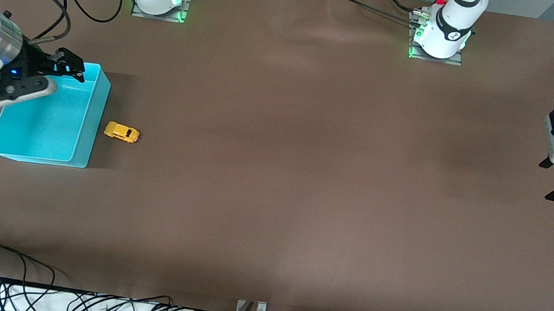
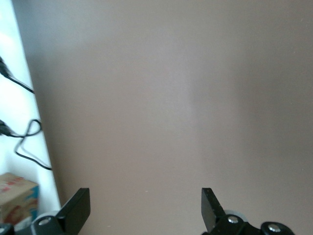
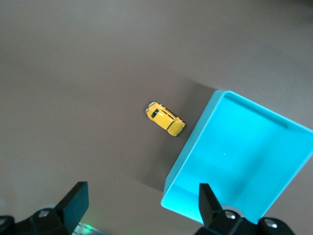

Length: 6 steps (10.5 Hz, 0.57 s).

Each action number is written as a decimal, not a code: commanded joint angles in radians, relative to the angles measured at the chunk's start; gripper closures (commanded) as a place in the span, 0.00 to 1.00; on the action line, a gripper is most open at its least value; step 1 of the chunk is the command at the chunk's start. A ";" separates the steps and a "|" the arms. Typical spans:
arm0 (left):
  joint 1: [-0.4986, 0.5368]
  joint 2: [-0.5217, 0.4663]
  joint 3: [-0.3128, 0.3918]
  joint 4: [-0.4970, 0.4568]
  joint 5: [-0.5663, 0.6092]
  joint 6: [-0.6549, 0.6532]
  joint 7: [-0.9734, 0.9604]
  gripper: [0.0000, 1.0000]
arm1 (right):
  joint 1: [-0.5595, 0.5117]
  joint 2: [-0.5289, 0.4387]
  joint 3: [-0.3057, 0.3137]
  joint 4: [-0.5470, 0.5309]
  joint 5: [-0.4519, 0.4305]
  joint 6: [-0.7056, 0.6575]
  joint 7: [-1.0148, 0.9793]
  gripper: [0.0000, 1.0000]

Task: Wind up and store yellow beetle car
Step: 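Grasp the car with the right gripper while the left gripper withdraws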

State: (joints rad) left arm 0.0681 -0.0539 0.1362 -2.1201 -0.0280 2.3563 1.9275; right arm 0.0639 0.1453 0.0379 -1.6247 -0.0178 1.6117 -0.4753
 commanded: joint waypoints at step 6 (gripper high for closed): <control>-0.033 -0.052 0.006 0.343 0.005 -0.573 -0.660 0.00 | 0.054 -0.001 0.002 -0.377 -0.116 0.395 -0.418 0.00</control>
State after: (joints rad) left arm 0.0467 -0.1140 0.1368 -1.8414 -0.0405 1.8636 1.3766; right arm 0.0951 0.1730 0.0393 -1.9030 -0.1024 1.9042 -0.8757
